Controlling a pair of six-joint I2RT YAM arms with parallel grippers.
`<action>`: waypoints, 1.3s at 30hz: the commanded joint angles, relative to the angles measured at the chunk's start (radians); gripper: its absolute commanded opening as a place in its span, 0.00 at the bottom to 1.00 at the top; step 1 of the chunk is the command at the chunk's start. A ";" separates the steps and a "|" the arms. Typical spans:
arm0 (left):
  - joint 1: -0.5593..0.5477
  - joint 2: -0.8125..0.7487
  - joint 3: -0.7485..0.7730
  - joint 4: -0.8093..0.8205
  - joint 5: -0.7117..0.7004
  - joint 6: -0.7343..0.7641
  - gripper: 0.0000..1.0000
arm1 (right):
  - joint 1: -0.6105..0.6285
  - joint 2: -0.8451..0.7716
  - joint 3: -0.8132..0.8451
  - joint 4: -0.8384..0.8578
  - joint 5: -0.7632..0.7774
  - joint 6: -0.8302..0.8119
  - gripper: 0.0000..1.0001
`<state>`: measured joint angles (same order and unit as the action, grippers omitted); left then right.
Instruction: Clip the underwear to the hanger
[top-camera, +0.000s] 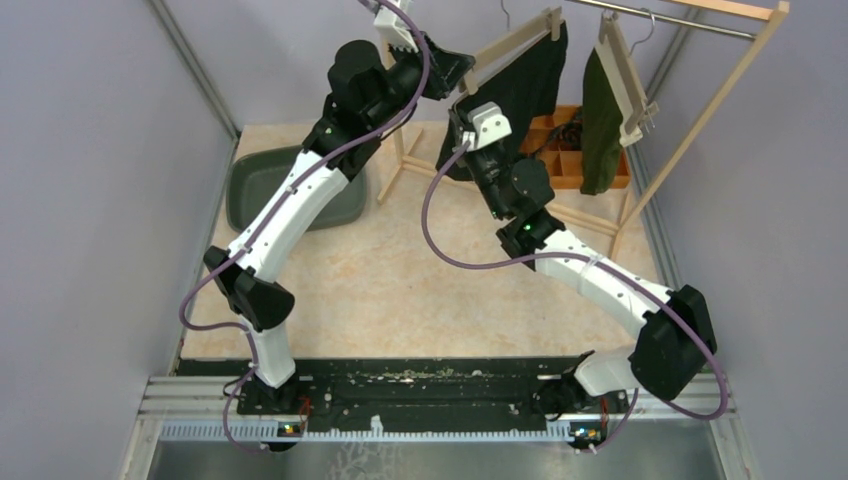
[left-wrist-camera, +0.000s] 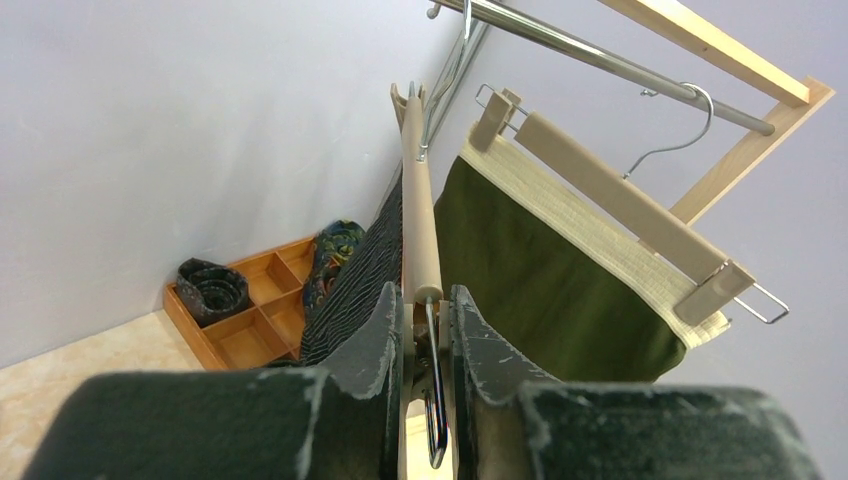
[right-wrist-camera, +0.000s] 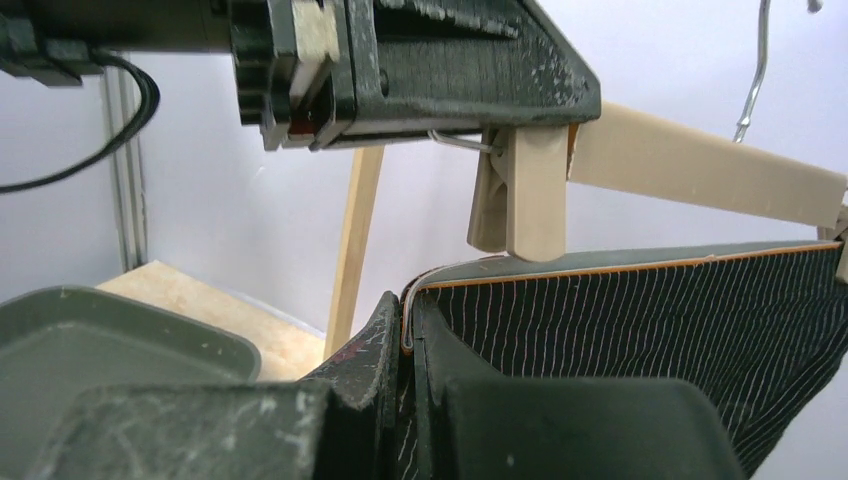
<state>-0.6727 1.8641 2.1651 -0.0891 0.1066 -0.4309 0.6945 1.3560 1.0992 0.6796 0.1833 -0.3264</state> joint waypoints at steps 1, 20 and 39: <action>-0.009 -0.029 -0.027 0.108 0.003 -0.017 0.00 | 0.053 -0.011 0.009 0.087 -0.054 -0.027 0.00; -0.015 -0.054 -0.092 0.168 0.003 -0.004 0.00 | 0.106 0.033 0.007 0.157 -0.042 -0.085 0.00; -0.067 -0.144 -0.255 0.256 -0.079 -0.020 0.00 | 0.117 -0.105 -0.129 0.165 -0.024 -0.128 0.00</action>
<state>-0.7082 1.7626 1.9636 0.0883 0.0574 -0.4347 0.7662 1.3418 0.9947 0.8177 0.2413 -0.4706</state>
